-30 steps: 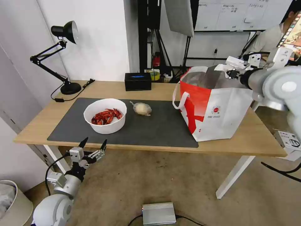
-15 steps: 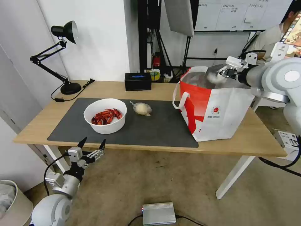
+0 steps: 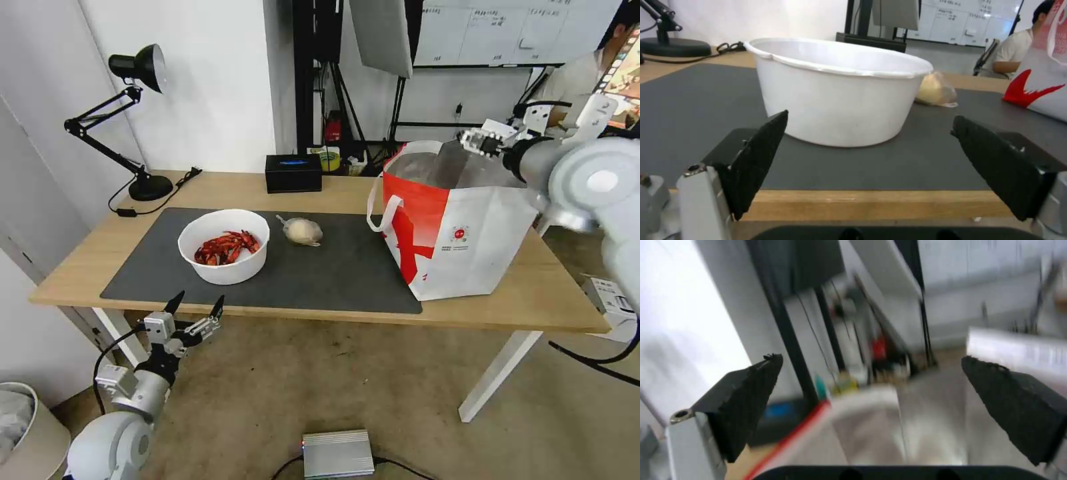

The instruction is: Pick up the trash from the table and place it into the takeout bag.

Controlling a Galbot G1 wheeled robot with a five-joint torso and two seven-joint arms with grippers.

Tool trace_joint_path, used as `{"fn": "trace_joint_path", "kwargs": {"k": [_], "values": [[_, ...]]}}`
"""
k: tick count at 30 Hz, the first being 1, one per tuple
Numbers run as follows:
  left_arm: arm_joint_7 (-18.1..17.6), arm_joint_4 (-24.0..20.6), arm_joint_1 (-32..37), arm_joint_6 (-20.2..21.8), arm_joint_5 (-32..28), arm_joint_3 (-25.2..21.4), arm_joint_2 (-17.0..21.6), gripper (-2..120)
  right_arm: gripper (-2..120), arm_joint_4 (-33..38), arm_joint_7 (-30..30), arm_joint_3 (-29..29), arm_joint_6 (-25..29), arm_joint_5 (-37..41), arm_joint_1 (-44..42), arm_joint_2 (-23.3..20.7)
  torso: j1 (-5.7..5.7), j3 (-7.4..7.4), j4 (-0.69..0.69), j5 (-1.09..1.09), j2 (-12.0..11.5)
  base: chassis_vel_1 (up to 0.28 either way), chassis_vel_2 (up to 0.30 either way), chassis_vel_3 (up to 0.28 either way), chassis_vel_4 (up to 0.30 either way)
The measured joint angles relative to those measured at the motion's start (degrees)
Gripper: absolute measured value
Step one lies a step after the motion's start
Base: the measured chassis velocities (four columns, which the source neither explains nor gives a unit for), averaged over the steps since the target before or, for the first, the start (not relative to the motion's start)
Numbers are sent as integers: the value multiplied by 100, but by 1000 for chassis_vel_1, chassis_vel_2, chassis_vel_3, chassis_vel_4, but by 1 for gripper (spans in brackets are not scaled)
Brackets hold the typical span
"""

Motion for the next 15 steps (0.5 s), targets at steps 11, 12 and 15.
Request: {"fn": "trace_joint_path", "kwargs": {"k": [11,12,15], "values": [[1,-37,-19,7,-24,-48,20,100,100,769,-1271,620,1802,-2349,-1961,216,0,-1,-2,1,0,0,0,0,0],[-3,-38,-20,11,-25,-48,17,100,100,836,-1389,665,2022,-2687,-2159,320,0,-1,0,-1,0,0,0,0,0],[-5,-47,-17,15,-25,-47,16,100,100,928,-1572,748,2254,-3160,-2450,489,0,-1,-1,-1,0,0,0,0,0]]}}
